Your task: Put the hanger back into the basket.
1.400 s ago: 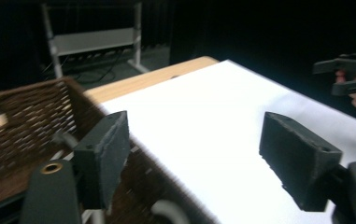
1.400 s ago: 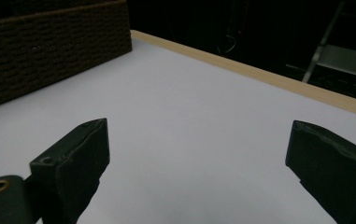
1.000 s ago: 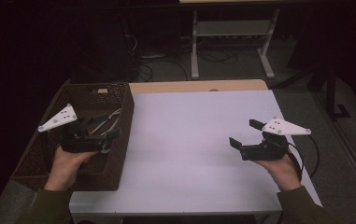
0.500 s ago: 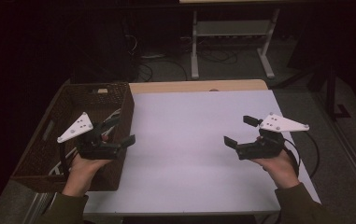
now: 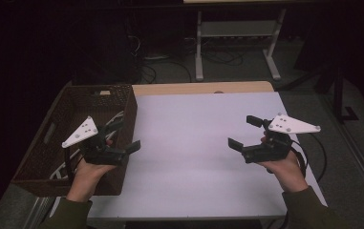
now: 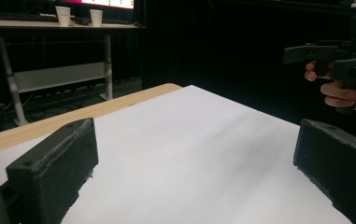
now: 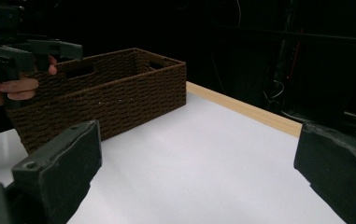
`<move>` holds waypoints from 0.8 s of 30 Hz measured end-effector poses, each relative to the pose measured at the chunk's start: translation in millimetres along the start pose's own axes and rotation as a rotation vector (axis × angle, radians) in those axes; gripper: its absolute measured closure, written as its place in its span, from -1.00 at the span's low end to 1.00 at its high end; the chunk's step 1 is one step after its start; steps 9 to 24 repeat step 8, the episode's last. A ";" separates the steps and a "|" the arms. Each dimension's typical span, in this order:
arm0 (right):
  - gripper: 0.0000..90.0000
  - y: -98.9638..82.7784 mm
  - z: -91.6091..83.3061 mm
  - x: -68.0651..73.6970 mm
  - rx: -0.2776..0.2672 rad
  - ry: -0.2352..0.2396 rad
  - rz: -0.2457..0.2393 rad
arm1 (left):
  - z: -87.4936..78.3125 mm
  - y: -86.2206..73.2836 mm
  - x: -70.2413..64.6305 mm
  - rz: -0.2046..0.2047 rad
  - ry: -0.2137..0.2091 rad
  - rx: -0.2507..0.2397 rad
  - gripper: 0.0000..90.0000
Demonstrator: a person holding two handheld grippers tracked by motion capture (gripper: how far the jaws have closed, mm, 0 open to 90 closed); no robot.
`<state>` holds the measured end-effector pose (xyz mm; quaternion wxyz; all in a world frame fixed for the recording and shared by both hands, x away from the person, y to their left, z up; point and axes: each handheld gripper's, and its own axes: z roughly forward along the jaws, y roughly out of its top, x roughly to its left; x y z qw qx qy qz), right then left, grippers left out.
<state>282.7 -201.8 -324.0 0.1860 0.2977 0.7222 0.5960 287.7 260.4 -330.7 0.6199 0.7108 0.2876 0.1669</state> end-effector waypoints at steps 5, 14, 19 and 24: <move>-0.99 0.0 0.2 0.1 0.000 0.000 -0.002 | 0.0 -0.5 0.3 -0.005 0.000 0.003 -1.00; -0.99 0.0 -0.1 0.3 -0.001 0.002 -0.003 | -0.6 -0.1 0.7 -0.003 0.000 0.000 -1.00; -0.99 0.0 -0.1 0.3 -0.001 0.002 -0.003 | -0.6 -0.1 0.7 -0.003 0.000 0.000 -1.00; -0.99 0.0 -0.1 0.3 -0.001 0.002 -0.003 | -0.6 -0.1 0.7 -0.003 0.000 0.000 -1.00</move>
